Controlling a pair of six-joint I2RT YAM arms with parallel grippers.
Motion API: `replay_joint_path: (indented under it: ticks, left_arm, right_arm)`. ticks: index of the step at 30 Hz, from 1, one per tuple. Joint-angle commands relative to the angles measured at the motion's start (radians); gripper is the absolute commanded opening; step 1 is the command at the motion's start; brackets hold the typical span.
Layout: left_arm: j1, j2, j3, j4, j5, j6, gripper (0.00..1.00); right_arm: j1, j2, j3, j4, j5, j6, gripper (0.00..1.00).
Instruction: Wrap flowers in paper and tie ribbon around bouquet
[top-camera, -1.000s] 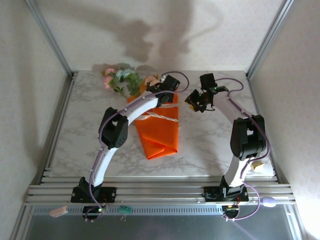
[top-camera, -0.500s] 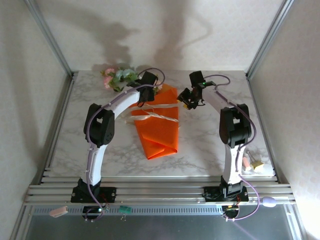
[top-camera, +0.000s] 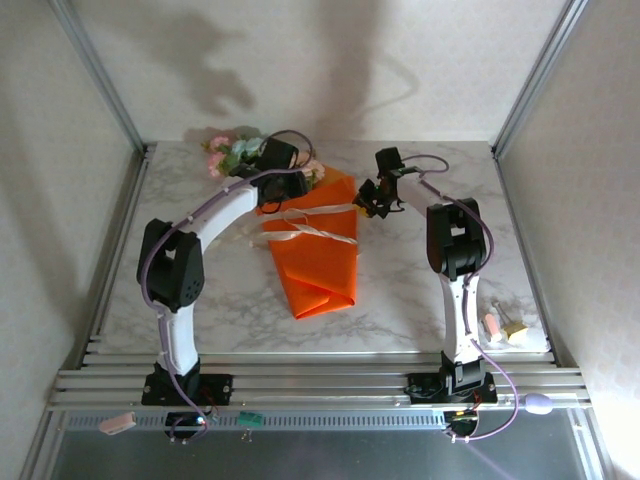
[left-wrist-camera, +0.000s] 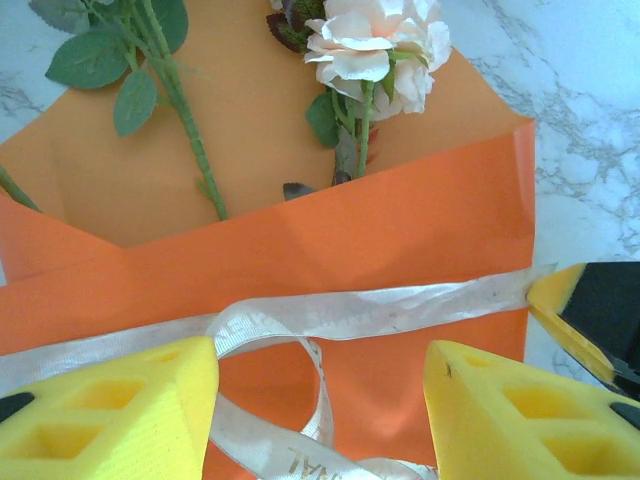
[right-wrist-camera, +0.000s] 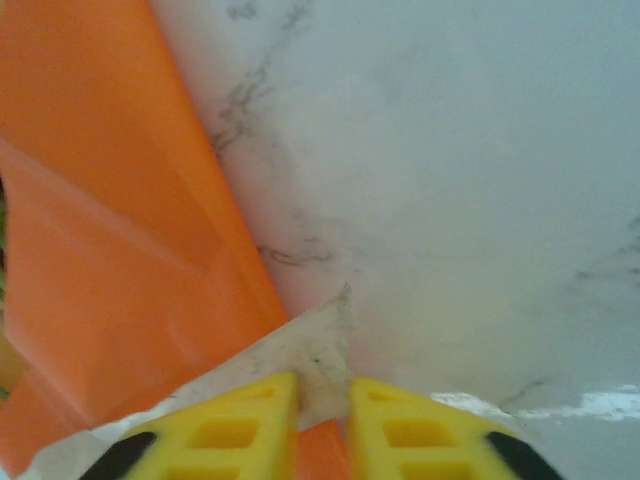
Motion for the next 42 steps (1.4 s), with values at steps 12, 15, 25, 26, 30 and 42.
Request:
replay_joint_path:
  ticks: [12,15,25,26,30,42]
  left_arm:
    - [0.0,-0.046,-0.063,0.129,0.109,0.056,0.62]
    - [-0.019,-0.043,-0.071,0.2,0.108,0.128,0.66]
    - [-0.133,-0.044,-0.197,0.487,-0.046,0.389,0.72]
    - [-0.134,-0.05,-0.211,0.513,-0.033,0.389,0.72]
    - [-0.143,-0.03,-0.223,0.521,-0.069,0.409,0.86]
    - [-0.138,0.074,-0.099,0.419,-0.07,0.378,0.22]
  right_arm:
    - [0.037,-0.156,0.02,0.049,0.003,-0.089,0.0]
    - [0.063,-0.194,0.046,-0.007,-0.009,-0.099,0.0]
    - [0.075,-0.221,0.218,-0.176,-0.084,-0.127,0.0]
    - [0.074,-0.221,0.227,-0.185,-0.089,-0.129,0.0]
    - [0.074,-0.235,0.25,-0.203,-0.11,-0.135,0.0]
    - [0.075,-0.275,0.252,-0.194,-0.163,-0.087,0.0]
